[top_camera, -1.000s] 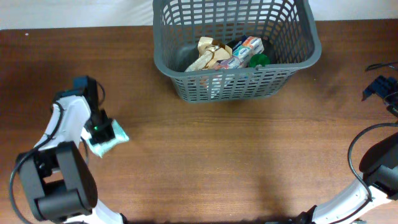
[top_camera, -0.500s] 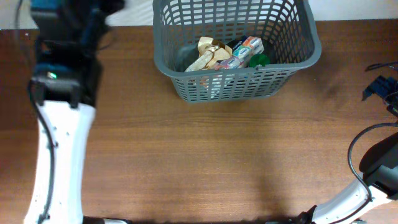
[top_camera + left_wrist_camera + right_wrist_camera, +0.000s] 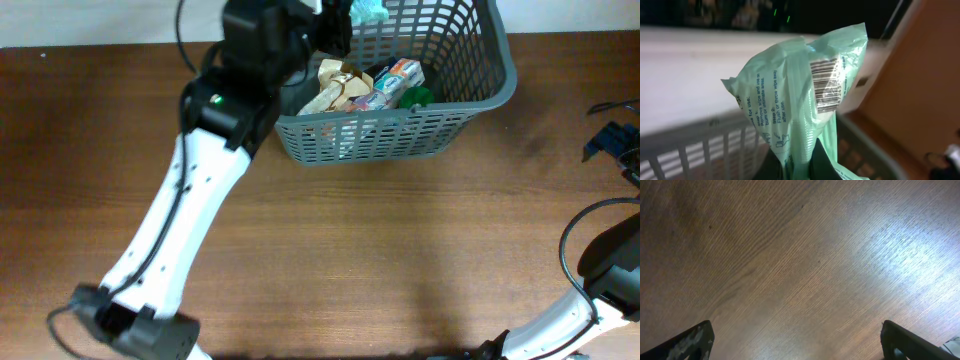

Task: Pack container
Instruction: 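Lift the teal packet and carry it over the grey basket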

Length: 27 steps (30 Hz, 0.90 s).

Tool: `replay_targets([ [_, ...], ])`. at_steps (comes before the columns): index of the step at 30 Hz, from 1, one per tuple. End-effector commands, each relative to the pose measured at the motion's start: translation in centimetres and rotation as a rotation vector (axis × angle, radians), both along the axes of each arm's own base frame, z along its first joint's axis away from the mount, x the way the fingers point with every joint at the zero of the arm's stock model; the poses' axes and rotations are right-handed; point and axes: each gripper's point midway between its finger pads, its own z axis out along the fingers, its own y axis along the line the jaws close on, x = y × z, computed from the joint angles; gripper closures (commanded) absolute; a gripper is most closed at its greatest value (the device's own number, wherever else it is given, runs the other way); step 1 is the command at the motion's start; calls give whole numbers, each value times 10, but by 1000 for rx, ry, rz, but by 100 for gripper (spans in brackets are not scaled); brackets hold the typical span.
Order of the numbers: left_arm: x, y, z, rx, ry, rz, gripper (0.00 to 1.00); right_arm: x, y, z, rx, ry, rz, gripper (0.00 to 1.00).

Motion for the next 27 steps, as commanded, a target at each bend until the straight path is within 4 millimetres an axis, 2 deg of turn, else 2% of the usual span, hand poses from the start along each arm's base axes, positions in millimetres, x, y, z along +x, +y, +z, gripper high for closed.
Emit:
replay_targets([
  [1, 17, -5, -28, 42, 27, 2, 98, 1, 2, 4, -6, -11, 12, 1],
  [7, 45, -7, -89, 107, 133, 59, 98, 1, 2, 4, -6, -11, 12, 1],
  [12, 52, -9, -129, 155, 220, 65, 99, 1, 2, 4, -6, -11, 12, 1],
  [17, 57, 2, -167, 222, 308, 123, 98, 1, 2, 4, -6, -11, 12, 1],
  [23, 56, 10, -201, 269, 400, 130, 98, 1, 2, 4, -6, -11, 12, 1],
  [27, 54, 11, -207, 281, 420, 130, 98, 1, 2, 4, -6, -11, 12, 1],
])
